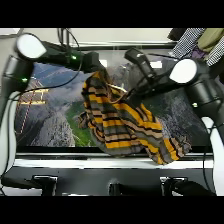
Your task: Fold the clothes and pants, and hang the long-sleeved shirts on hangers.
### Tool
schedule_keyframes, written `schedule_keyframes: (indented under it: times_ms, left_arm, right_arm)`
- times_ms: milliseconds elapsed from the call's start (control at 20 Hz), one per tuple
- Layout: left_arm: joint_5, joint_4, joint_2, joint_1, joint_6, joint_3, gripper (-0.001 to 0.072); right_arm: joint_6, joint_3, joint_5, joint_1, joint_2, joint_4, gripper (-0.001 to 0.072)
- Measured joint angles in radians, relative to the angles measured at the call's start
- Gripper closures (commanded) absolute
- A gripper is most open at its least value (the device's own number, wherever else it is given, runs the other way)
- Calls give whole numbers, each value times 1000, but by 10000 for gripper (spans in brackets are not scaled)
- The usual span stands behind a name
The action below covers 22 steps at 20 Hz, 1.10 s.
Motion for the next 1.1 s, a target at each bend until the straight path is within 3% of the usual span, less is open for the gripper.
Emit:
schedule_keyframes:
  times_ms: [250, 450, 500, 550, 600, 650, 1100]
  left_arm:
    - [-127, 74, 111, 2, -47, -44, 681]
    - [-149, 96, 141, -4, -5, -147, 660]
    - [-144, 100, 143, -5, 18, -172, 562]
    - [-133, 101, 145, -5, 45, -195, 380]
    - [-123, 103, 147, -6, 70, -210, 129]
    - [-108, 103, 148, -5, 94, -222, -13]
    - [-6, 116, 163, 61, 236, -249, -9]
  right_arm:
    - [-51, 7, -120, 102, -27, -20, 691]
    - [-80, 14, -135, 125, -8, -43, 691]
    - [-90, 15, -134, 127, 0, -46, 690]
    - [-96, 16, -127, 129, 7, -49, 690]
    - [-106, 16, -118, 129, 12, -53, 690]
    - [-119, 16, -109, 130, 16, -55, 690]
    - [-192, 15, -74, 133, 24, -87, 690]
